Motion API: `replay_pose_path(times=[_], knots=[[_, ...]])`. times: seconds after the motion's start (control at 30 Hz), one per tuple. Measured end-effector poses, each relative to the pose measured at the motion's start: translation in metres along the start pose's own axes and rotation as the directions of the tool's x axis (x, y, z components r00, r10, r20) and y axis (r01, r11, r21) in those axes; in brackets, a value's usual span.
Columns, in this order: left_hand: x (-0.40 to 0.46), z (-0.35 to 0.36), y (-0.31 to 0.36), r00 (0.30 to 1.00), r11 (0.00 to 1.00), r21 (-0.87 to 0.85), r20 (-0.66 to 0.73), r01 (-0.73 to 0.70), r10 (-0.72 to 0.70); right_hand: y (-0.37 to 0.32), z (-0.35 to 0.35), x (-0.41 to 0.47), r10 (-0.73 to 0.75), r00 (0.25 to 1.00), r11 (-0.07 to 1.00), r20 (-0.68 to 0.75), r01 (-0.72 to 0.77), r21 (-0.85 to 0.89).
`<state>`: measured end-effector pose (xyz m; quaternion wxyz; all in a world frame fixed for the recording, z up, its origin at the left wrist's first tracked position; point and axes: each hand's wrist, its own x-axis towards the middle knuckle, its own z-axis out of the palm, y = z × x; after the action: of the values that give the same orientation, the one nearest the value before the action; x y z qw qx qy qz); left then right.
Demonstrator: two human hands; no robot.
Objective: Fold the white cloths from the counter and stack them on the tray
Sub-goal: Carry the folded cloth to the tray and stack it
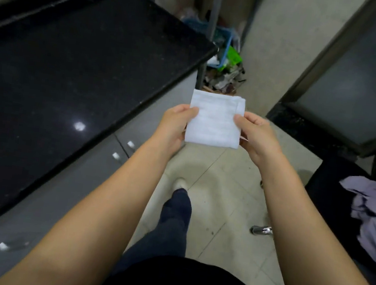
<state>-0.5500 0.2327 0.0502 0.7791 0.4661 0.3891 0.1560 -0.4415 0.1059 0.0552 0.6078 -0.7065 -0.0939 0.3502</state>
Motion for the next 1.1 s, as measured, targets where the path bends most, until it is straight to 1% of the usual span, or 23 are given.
replay_pose_path(times=[0.13, 0.4, 0.53, 0.6, 0.67, 0.77, 0.87, 0.93, 1.0, 1.1], knots=[[0.074, 0.041, 0.047, 0.997, 0.997, 0.034, 0.041, -0.070, 0.069, -0.047, -0.015, 0.078, -0.059, 0.997, 0.998, -0.042, 0.060, 0.018], [0.215, 0.114, 0.174, 0.983, 0.976, 0.131, 0.081, -0.174, 0.164, -0.166, -0.034, 0.234, -0.161, 0.984, 0.987, -0.070, 0.162, 0.007], [0.271, 0.142, 0.227, 0.957, 0.939, 0.188, 0.045, -0.289, 0.286, -0.220, -0.033, 0.304, -0.237, 0.970, 0.971, -0.048, 0.238, 0.017], [0.299, 0.152, 0.257, 0.930, 0.903, 0.230, 0.024, -0.363, 0.368, -0.250, -0.030, 0.342, -0.276, 0.961, 0.960, -0.005, 0.276, 0.048], [0.327, 0.162, 0.291, 0.894, 0.866, 0.250, -0.001, -0.434, 0.448, -0.284, -0.025, 0.386, -0.329, 0.943, 0.944, 0.048, 0.328, 0.040], [0.373, 0.174, 0.341, 0.832, 0.806, 0.289, -0.053, -0.516, 0.552, -0.340, -0.013, 0.457, -0.430, 0.893, 0.901, 0.136, 0.435, -0.007], [0.427, 0.184, 0.389, 0.757, 0.758, 0.303, -0.148, -0.578, 0.637, -0.398, 0.001, 0.524, -0.496, 0.823, 0.840, 0.277, 0.535, -0.087], [0.461, 0.188, 0.415, 0.737, 0.776, 0.292, -0.253, -0.560, 0.627, -0.436, 0.013, 0.566, -0.522, 0.768, 0.786, 0.370, 0.602, -0.141], [0.495, 0.190, 0.439, 0.734, 0.814, 0.299, -0.355, -0.498, 0.579, -0.469, 0.029, 0.609, -0.523, 0.726, 0.757, 0.447, 0.636, -0.149], [0.542, 0.186, 0.468, 0.704, 0.848, 0.303, -0.473, -0.434, 0.529, -0.504, 0.059, 0.673, -0.467, 0.699, 0.734, 0.541, 0.648, -0.204]])
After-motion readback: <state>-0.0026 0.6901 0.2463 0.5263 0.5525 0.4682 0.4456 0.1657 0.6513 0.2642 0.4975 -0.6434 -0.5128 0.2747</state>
